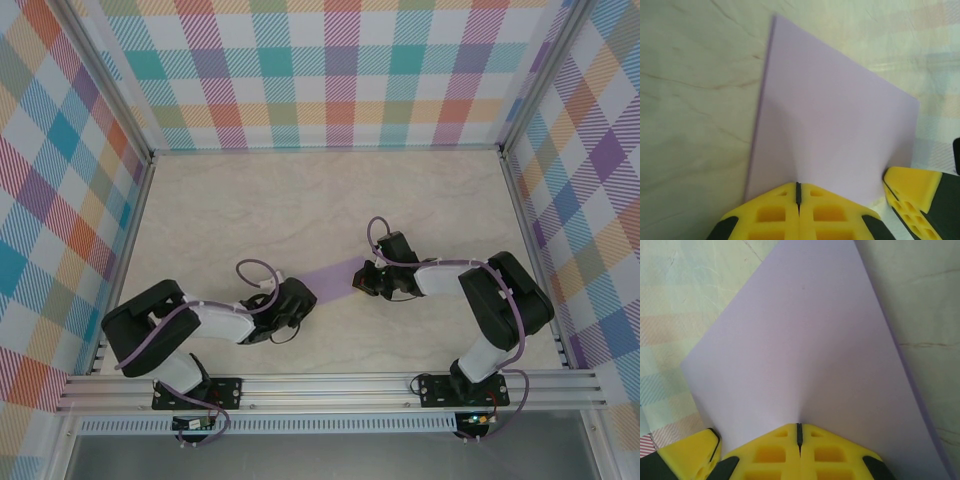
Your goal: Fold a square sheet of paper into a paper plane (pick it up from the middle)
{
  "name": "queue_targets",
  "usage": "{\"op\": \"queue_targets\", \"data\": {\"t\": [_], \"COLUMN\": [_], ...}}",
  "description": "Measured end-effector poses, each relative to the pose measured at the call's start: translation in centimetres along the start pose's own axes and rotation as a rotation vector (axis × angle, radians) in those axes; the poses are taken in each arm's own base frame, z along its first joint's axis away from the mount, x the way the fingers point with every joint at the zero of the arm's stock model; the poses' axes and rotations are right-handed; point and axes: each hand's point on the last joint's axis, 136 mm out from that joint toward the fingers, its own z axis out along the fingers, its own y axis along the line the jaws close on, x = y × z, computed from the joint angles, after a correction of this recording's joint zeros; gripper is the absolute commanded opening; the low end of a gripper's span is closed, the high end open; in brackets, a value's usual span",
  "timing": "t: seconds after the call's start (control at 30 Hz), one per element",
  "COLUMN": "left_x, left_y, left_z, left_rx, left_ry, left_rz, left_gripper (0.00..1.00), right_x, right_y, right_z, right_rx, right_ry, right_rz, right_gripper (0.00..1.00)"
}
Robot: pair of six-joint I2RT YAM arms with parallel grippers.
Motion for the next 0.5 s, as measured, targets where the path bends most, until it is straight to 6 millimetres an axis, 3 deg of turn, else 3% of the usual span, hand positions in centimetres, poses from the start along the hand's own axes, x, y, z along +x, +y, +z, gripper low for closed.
{"op": "queue_targets", "data": {"t": [0.2,0.27,0.37,0.47,0.5], "left_x": [-1.5,-2.2,-4.1,-7.1,-7.9], "left_y": [1.9,1.4,-1.9,-6.6,-7.5], "left_z": [-2.1,-3.2,-4.8,-6.5,-6.9], "left_rx": [-0.082,-0.090,-0.060,-0.004,0.003], "left_ry": [-0.053,-0.062,-0.091,-0.139,-0.152], "left_rz": [0.046,0.092,0.161,0.216,0.220], "left_gripper": [0.00,0.00,0.04,0.33,0.37], "right_x": [-0.1,-0.5,-1.2,-2.0,-2.2], "right_y": [0.1,0.0,0.1,2.0,3.0], "right_z": [-0.1,-0.3,-0.7,-1.1,-1.2], "right_rx": [0.015,0.042,0.093,0.110,0.107], "right_ry": [0.007,0.007,0.004,-0.002,-0.003], "right_rz": [-0.018,-0.025,-0.046,-0.090,-0.112], "right_gripper": [0.00,0.00,0.02,0.11,0.14]}}
